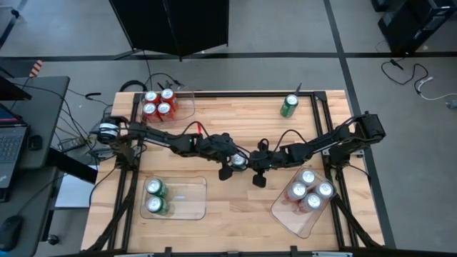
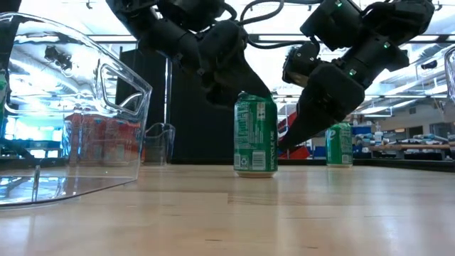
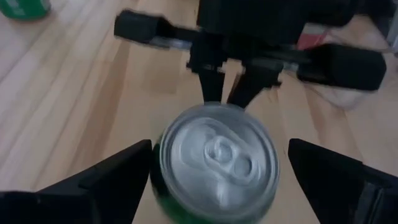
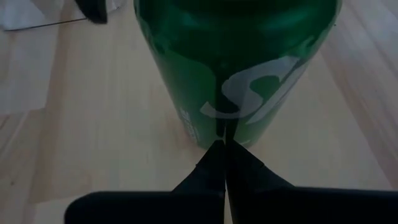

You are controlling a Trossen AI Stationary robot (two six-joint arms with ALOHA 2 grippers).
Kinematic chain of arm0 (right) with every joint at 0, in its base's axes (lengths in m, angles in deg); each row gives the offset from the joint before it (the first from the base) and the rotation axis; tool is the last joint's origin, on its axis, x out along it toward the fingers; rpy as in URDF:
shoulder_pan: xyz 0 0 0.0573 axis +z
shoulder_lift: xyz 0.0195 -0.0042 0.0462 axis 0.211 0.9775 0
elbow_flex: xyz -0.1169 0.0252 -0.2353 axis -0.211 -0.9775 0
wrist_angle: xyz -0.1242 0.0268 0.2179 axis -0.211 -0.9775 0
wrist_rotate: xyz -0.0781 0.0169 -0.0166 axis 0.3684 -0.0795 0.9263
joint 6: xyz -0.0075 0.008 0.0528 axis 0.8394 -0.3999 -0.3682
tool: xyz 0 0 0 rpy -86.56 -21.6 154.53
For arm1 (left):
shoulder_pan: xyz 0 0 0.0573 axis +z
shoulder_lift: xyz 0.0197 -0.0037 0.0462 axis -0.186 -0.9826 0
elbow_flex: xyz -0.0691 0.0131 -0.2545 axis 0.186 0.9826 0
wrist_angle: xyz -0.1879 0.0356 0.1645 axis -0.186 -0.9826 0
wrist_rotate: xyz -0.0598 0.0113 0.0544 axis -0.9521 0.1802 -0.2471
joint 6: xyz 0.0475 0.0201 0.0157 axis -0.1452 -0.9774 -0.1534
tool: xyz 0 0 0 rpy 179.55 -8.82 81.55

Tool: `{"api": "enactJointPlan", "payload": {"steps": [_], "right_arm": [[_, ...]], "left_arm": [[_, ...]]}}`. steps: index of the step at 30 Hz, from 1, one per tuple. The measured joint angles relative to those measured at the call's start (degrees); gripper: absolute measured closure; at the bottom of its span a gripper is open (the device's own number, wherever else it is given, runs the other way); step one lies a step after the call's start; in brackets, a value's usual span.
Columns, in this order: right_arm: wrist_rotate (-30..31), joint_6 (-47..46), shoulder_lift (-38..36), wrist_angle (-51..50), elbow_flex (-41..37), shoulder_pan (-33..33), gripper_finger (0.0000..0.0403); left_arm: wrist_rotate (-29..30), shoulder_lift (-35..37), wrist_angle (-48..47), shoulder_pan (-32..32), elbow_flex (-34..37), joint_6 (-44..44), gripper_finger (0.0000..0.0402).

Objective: Sort soda cans
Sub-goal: Put the green soda can into the bottom right transparent bin

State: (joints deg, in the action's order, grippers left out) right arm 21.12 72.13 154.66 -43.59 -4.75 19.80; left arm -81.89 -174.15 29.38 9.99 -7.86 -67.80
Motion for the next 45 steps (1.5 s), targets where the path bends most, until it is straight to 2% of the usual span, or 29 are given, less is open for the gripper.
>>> {"api": "enactJointPlan", "payload": {"steps": [5,12,18,25,29,34,39,42,45], "right_arm": [[-0.01,0.00,0.02,0.31,0.00,0.00,0.0403],[-0.01,-0.01,0.02,0.59,0.00,0.00,0.0403],[0.03,-0.61,-1.38,-0.21,0.00,0.13,0.0403],[3.23,-0.27,-6.78,-3.10,0.02,0.17,0.0403],[4.99,0.45,-8.83,-4.15,0.02,0.13,0.0403],[5.09,0.51,-9.51,-4.61,0.02,0.15,0.0403],[5.09,0.48,-9.25,-4.62,0.02,0.15,0.0403],[5.12,0.26,-9.25,-4.39,0.02,0.15,0.0403],[5.17,0.42,-9.22,-3.68,0.02,0.15,0.0403]], "left_arm": [[0.89,-0.48,0.58,0.00,0.00,-0.18,0.0033],[0.85,-0.40,-2.18,-0.02,-0.13,-2.44,0.0116],[-0.95,2.20,-6.94,-0.04,-0.66,-3.61,0.0116],[0.41,12.57,-19.60,-2.82,-3.70,-4.65,0.0116],[4.32,19.69,-27.40,-6.79,-4.87,-2.70,0.0116],[13.31,27.23,-38.29,-13.63,-7.54,4.55,0.0116],[23.06,31.05,-49.87,-22.08,-9.28,14.29,0.0116],[26.53,31.12,-57.42,-26.80,-9.26,23.10,0.0116],[28.88,30.31,-61.08,-31.52,-8.79,30.36,0.0116]]}}
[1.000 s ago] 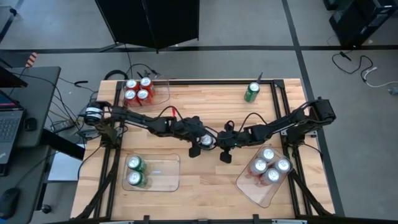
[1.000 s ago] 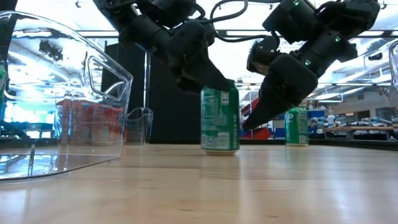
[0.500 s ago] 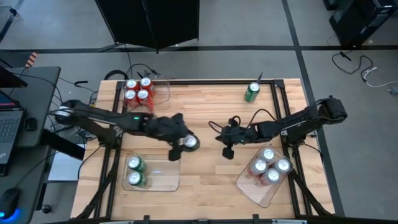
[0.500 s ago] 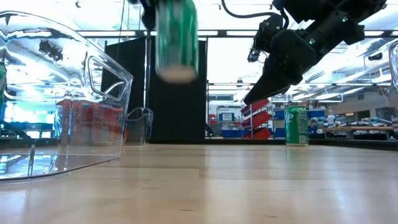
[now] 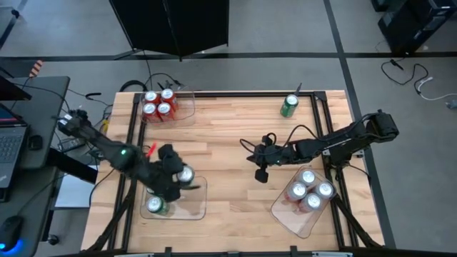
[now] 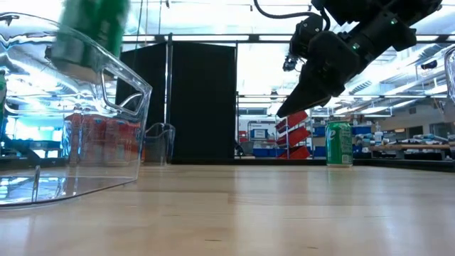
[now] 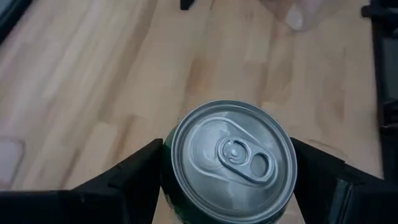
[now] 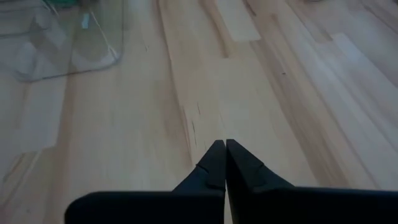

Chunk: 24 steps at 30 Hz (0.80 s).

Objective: Sort soda cans
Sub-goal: Put the green soda can into the bottom right transparent bin

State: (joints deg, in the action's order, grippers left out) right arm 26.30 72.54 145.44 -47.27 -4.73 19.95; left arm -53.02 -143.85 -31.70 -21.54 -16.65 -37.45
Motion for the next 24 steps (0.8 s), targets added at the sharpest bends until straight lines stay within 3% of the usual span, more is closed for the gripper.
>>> {"api": "enactJointPlan", "payload": {"steps": [7,24], "right_arm": [[0.09,0.56,0.00,0.61,0.00,0.00,0.0403],[0.11,0.64,0.00,3.12,0.00,-0.04,0.0403]], "left_arm": [[1.10,-0.27,1.71,-7.72,7.41,6.55,0.0116],[-1.79,0.14,16.13,-10.57,23.41,-3.65,0.0116]]}}
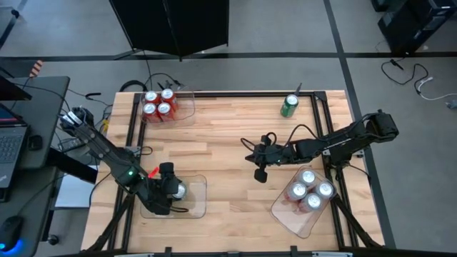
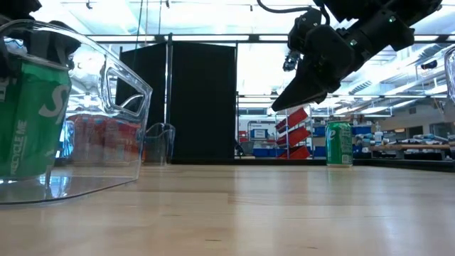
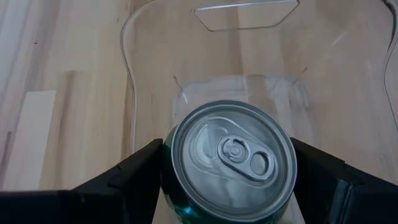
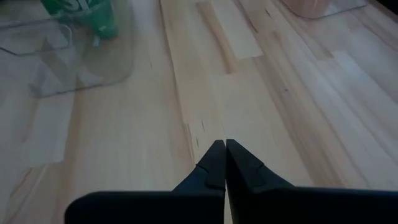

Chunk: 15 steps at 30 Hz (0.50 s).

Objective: Sort soda cans
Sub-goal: Put the green soda can into the bottom right transparent bin

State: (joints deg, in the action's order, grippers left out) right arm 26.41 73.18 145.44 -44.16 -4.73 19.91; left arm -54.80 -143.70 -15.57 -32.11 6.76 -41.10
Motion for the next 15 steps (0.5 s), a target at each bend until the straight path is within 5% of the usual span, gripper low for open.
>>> {"api": "enactJointPlan", "payload": {"steps": [9,15], "right_arm": [[0.00,-0.13,0.00,0.41,0.00,0.00,0.0403],[-0.04,-0.14,0.02,0.39,0.00,0.00,0.0403]], "left_arm": [[-0.02,0.00,0.02,0.00,0.15,0.09,0.0113],[-0.48,-0.24,-2.13,0.02,-0.09,1.55,0.0018]]}}
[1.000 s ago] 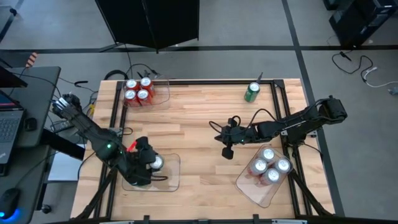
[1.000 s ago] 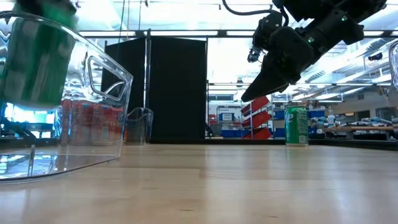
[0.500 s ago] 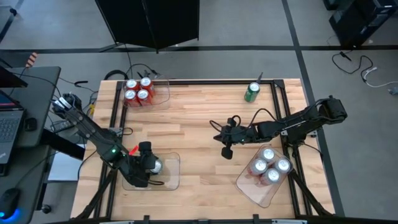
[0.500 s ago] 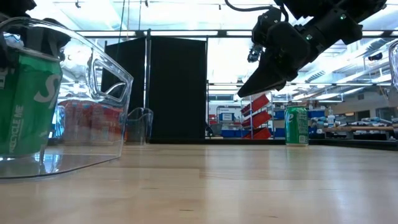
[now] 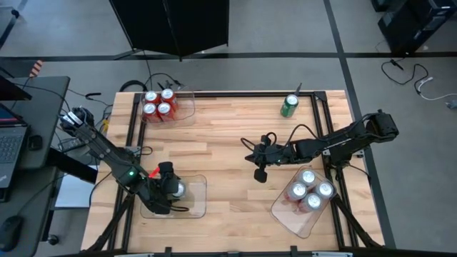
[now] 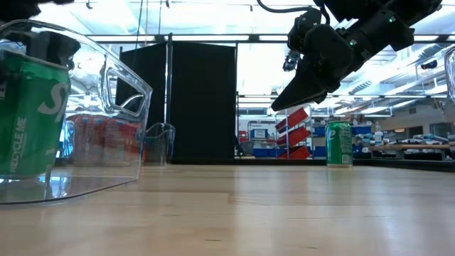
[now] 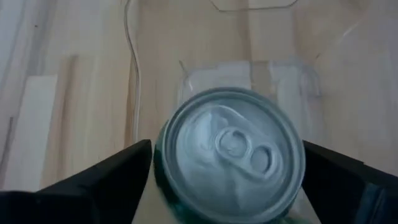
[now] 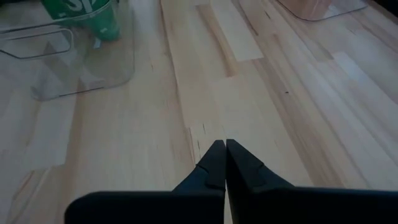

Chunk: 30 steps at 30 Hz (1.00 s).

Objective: Sort soda cans
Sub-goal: Put the green soda can into the bottom right transparent bin

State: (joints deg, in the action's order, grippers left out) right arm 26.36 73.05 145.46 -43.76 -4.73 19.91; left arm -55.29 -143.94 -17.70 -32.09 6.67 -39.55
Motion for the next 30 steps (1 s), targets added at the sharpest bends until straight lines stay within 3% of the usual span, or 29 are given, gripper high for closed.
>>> {"api": "enactJointPlan", "payload": {"steps": [14,19,25,30], "right_arm": [[-0.16,-0.02,-0.03,-0.12,0.00,0.00,0.0403],[0.70,-0.98,-4.14,-6.36,1.41,-0.25,0.0397],[15.15,-4.19,-14.30,-19.62,2.69,-3.31,0.0361],[25.99,-10.15,-20.81,-32.06,2.69,-10.61,0.0303]], "left_arm": [[1.33,0.09,-8.49,0.05,-7.25,-0.10,0.0043],[1.65,0.10,-10.26,0.96,-10.42,-0.50,0.0055],[1.75,0.11,-10.17,2.34,-13.68,-4.86,0.0110],[1.74,0.11,-10.37,4.32,-14.23,-5.01,0.0168]]}}
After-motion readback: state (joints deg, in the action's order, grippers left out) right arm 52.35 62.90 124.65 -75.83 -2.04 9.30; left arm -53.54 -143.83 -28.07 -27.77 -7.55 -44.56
